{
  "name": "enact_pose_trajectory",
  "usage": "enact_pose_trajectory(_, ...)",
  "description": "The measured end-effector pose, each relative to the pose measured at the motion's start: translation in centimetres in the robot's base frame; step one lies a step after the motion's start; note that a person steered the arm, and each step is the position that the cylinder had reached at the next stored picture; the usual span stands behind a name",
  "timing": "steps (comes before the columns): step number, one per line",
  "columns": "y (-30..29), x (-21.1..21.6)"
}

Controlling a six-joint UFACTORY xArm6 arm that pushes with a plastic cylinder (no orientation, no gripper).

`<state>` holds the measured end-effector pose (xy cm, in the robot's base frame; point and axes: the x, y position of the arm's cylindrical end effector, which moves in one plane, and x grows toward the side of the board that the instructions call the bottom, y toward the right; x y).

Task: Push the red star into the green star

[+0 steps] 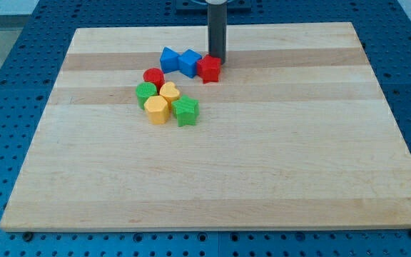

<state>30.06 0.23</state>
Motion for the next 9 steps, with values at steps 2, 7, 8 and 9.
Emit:
enact_pose_trajectory(2,-0.5,1.7)
enact_pose_trajectory(7,-0.5,7.4)
enact_pose_trajectory(8,-0.5,8.1)
enact_pose_trajectory(9,0.0,8.2)
